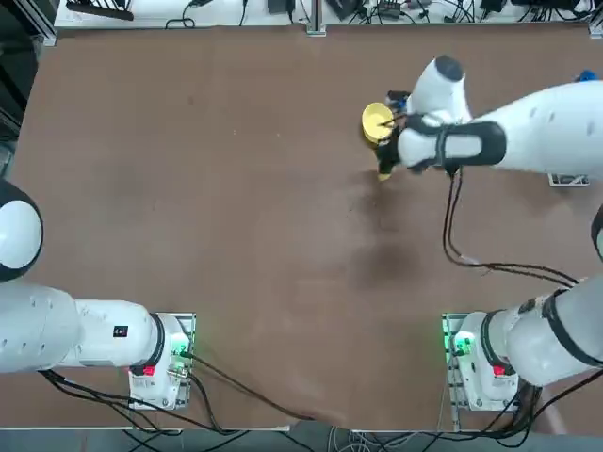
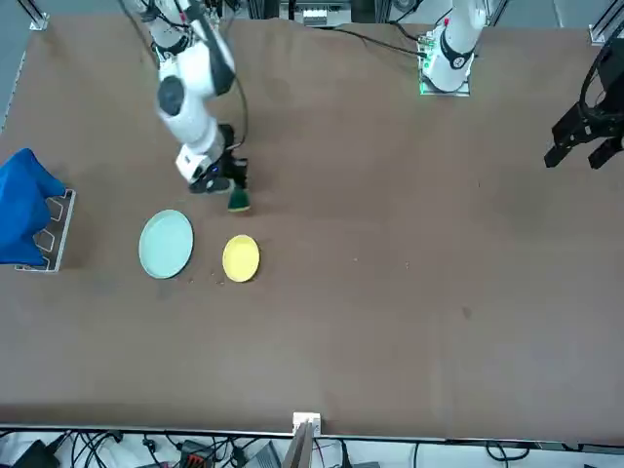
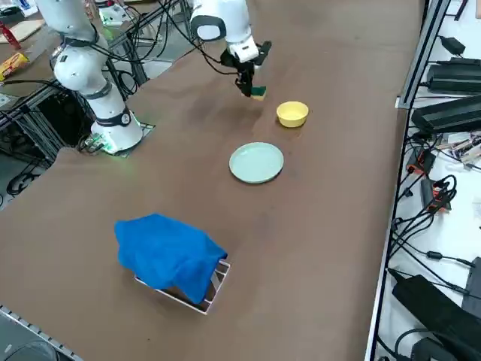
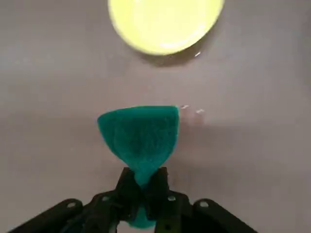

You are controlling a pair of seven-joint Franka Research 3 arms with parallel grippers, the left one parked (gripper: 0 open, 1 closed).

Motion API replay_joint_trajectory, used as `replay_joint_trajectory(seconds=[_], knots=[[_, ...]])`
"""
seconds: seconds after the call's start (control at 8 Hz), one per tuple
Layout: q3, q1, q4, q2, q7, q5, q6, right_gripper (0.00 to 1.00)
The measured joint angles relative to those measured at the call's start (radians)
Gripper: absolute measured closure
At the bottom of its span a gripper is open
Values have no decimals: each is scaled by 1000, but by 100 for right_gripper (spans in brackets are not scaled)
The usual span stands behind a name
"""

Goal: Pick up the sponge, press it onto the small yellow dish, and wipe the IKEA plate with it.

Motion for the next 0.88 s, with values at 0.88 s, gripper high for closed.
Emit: replay_joint_trajectory(seconds=[0.88], knots=[[-4,115,-65,142,109,0,221,85]])
